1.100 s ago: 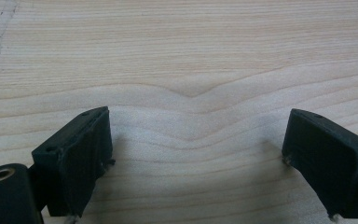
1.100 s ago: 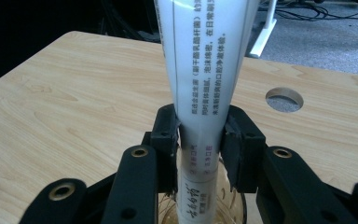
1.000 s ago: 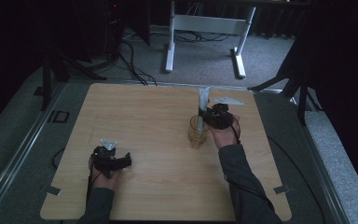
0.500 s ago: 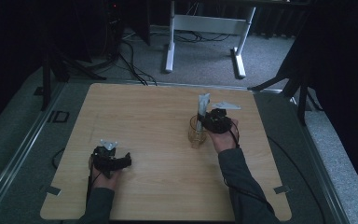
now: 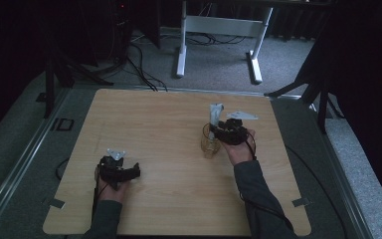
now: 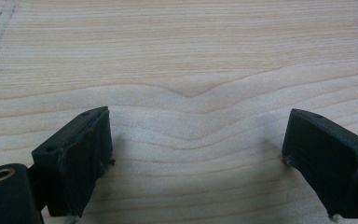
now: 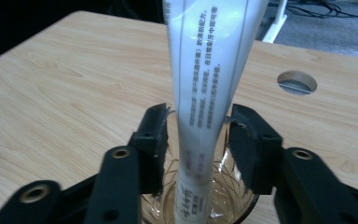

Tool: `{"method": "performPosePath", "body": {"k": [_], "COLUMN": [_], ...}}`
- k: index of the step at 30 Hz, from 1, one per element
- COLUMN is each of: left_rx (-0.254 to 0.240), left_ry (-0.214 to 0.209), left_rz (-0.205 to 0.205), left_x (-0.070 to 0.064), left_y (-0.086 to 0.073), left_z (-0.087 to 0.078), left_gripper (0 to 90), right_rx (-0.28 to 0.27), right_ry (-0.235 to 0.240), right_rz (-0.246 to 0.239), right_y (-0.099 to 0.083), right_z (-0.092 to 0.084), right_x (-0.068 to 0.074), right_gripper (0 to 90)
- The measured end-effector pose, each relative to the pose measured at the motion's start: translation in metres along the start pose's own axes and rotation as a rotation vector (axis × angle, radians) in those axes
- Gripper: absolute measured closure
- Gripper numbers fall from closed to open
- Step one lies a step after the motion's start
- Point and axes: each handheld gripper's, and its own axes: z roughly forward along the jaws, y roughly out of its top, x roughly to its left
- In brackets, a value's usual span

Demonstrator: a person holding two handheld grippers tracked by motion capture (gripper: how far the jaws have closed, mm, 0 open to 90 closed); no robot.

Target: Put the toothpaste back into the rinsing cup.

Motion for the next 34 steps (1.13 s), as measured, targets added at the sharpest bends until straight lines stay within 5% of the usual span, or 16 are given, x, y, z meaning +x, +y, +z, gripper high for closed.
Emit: {"method": "performPosePath", "body": {"k": [9, 21, 34], "left_rx": [0.001, 0.002, 0.001], "left_ry": [0.0, 0.0, 0.0], "left_rz": [0.001, 0.002, 0.002], "left_x": [0.0, 0.0, 0.0], "left_y": [0.0, 0.0, 0.0], "left_z": [0.0, 0.0, 0.0], "left_gripper": [8.6, 8.5, 8.6], "right_rx": [0.013, -0.051, 0.003], "right_ry": [0.008, -0.025, -0.079], "right_rz": [-0.01, 0.051, 0.127], "right_y": [-0.004, -0.01, -0.043], "right_z": [-0.002, -0.026, -0.047], "right_x": [-0.003, -0.018, -0.044], "right_gripper": [48.7, 47.6, 47.6]}}
